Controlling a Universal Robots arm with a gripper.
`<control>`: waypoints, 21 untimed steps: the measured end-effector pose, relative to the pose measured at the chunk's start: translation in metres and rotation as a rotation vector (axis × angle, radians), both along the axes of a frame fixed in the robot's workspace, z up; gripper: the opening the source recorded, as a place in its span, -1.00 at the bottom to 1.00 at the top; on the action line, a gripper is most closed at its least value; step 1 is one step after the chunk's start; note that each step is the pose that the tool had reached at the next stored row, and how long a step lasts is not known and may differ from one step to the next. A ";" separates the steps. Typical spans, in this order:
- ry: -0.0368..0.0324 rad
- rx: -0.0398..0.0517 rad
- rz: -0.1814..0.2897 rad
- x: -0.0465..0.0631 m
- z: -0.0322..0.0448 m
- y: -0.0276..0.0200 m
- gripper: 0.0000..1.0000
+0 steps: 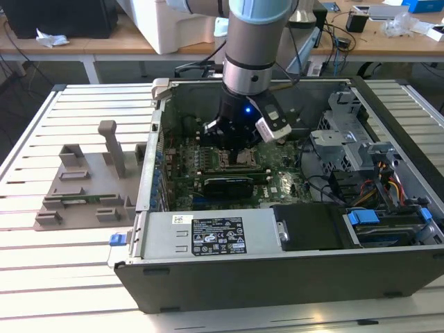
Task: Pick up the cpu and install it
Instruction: 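Install the second cpu locking lever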
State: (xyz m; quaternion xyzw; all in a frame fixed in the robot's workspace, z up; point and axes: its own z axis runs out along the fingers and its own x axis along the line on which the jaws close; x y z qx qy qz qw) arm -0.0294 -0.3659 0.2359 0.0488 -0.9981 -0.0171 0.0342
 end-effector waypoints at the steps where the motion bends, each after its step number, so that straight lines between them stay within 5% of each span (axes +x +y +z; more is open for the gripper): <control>1: 0.0000 0.0001 0.001 -0.001 -0.0017 -0.0002 -0.79; 7: -0.0001 0.0004 0.024 -0.009 -0.0154 -0.0016 -0.79; 9: 0.0000 0.0085 0.047 -0.014 -0.0214 -0.0019 -0.79; 14: -0.0007 0.0272 0.076 -0.027 -0.0249 -0.0017 -0.79; 21: -0.0005 0.0301 0.079 -0.032 -0.0291 0.0015 -0.79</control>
